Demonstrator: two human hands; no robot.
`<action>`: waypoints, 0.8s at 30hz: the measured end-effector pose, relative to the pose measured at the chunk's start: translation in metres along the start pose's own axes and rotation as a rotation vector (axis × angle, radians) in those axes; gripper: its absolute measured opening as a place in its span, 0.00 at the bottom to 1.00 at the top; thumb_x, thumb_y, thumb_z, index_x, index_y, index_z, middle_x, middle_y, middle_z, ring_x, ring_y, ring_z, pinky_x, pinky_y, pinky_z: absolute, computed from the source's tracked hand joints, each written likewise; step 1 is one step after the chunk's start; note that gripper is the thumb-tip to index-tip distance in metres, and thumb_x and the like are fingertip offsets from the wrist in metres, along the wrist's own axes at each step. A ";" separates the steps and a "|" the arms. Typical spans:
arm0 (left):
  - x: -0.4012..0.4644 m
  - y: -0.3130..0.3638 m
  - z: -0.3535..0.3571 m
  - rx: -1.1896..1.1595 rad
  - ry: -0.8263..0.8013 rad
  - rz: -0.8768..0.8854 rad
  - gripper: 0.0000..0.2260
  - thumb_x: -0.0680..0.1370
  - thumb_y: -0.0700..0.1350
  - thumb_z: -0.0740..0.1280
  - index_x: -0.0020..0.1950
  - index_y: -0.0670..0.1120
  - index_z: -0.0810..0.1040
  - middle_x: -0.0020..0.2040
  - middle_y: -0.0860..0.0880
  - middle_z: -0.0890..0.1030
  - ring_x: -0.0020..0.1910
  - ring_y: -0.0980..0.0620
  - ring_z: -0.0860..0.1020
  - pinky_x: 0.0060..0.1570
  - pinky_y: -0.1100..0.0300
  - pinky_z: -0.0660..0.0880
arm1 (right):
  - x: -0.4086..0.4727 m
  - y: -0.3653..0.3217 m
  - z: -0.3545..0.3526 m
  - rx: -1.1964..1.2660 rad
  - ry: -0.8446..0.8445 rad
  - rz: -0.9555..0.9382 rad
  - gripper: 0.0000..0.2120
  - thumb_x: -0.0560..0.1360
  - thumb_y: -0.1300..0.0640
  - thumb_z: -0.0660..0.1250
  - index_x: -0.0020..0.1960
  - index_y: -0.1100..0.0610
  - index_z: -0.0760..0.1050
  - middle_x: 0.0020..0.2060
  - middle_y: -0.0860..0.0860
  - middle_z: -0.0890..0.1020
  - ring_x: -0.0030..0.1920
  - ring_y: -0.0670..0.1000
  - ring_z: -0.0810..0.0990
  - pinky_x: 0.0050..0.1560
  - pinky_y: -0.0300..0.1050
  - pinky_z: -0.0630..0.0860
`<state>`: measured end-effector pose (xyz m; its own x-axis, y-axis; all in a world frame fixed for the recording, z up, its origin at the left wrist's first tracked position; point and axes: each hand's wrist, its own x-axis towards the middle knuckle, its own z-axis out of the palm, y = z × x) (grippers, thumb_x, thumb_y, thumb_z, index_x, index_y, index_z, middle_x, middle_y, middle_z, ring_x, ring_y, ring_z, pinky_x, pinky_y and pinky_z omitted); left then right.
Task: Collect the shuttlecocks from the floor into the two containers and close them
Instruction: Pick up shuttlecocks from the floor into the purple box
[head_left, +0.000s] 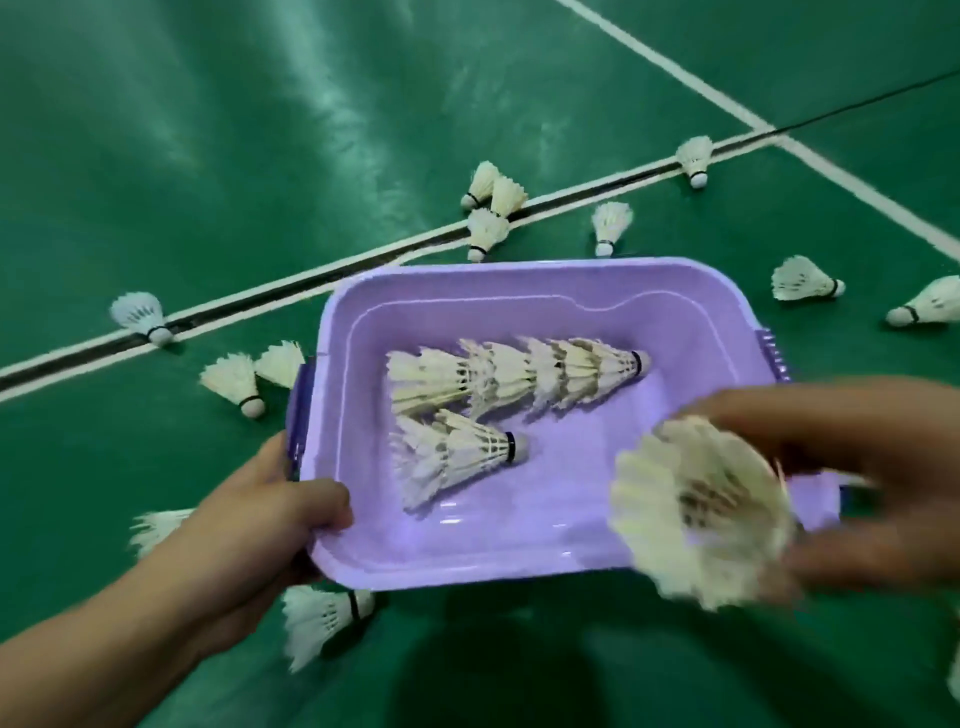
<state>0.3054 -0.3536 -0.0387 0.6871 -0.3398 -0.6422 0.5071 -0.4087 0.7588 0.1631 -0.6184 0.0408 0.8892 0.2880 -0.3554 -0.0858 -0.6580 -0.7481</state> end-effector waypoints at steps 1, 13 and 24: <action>-0.001 -0.002 -0.001 -0.006 -0.019 -0.002 0.26 0.64 0.30 0.64 0.56 0.53 0.76 0.46 0.44 0.85 0.31 0.48 0.78 0.25 0.59 0.73 | 0.013 -0.001 -0.007 -0.189 0.043 0.071 0.26 0.63 0.40 0.75 0.57 0.38 0.70 0.48 0.39 0.81 0.46 0.42 0.81 0.46 0.30 0.75; -0.009 -0.022 -0.020 -0.074 0.030 0.012 0.20 0.71 0.28 0.61 0.56 0.50 0.74 0.38 0.48 0.85 0.29 0.52 0.81 0.26 0.60 0.72 | 0.129 0.032 0.065 -0.917 -0.006 0.395 0.06 0.76 0.59 0.61 0.49 0.50 0.66 0.59 0.53 0.77 0.60 0.55 0.75 0.51 0.46 0.73; -0.010 -0.024 -0.029 -0.027 -0.005 -0.001 0.20 0.70 0.31 0.64 0.57 0.50 0.74 0.46 0.41 0.84 0.37 0.41 0.81 0.35 0.53 0.75 | 0.142 0.020 0.079 -0.577 -0.006 0.134 0.26 0.68 0.38 0.70 0.59 0.51 0.68 0.51 0.48 0.77 0.51 0.52 0.75 0.46 0.45 0.72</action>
<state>0.3014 -0.3153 -0.0472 0.6841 -0.3436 -0.6433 0.5216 -0.3861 0.7609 0.2518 -0.5355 -0.0688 0.8850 0.1791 -0.4297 0.0625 -0.9604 -0.2714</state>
